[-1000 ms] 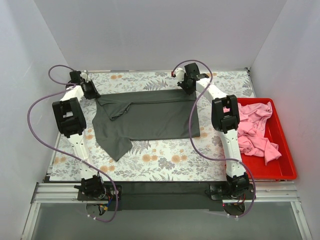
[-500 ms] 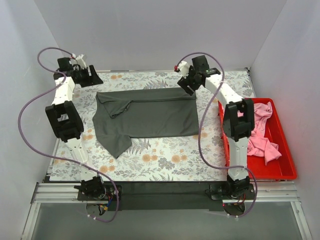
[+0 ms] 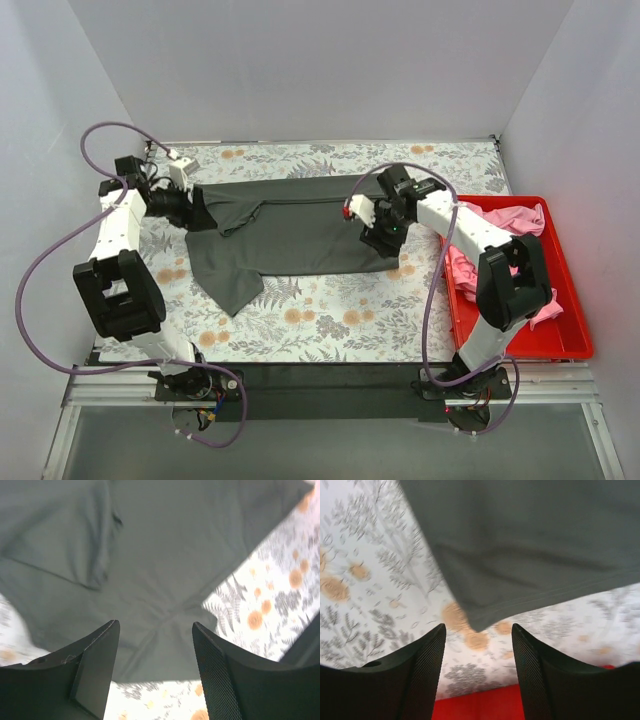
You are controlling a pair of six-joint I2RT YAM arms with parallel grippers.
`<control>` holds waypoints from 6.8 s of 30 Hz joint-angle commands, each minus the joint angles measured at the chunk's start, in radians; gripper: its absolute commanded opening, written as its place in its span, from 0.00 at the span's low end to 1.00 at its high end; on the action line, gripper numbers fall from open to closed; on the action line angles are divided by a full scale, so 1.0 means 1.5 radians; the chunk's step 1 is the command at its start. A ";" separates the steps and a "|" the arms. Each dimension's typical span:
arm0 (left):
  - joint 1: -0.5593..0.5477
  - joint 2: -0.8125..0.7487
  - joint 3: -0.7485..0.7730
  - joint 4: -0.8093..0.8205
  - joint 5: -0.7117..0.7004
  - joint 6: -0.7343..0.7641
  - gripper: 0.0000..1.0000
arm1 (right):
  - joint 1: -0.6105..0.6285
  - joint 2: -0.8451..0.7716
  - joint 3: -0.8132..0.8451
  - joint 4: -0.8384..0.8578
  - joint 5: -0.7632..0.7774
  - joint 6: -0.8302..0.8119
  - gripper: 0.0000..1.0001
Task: Fold and stack the t-shirts
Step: Fold the tshirt
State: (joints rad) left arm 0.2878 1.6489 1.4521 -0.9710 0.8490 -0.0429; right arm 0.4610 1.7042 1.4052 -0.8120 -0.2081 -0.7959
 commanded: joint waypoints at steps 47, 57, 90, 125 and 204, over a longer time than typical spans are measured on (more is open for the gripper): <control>-0.108 -0.131 -0.383 0.114 -0.340 0.434 0.43 | 0.012 0.050 -0.214 0.145 0.102 -0.034 0.01; -0.122 -0.109 -0.471 0.197 -0.371 0.430 0.40 | 0.011 0.057 -0.208 0.140 0.101 -0.032 0.01; -0.092 0.020 -0.076 -0.042 -0.282 0.351 0.00 | -0.065 0.069 0.003 0.017 0.086 -0.114 0.01; -0.121 0.219 0.099 0.025 -0.321 0.305 0.00 | -0.088 0.253 0.188 0.010 0.117 -0.157 0.01; 0.047 0.186 -0.073 0.063 -0.194 -0.006 0.46 | -0.181 0.317 0.207 -0.113 -0.112 0.245 0.38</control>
State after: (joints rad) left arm 0.3641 1.9278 1.3499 -0.9077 0.5816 -0.0391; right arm 0.1917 2.1601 1.7203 -0.9699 -0.3550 -0.4358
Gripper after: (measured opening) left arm 0.464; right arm 0.401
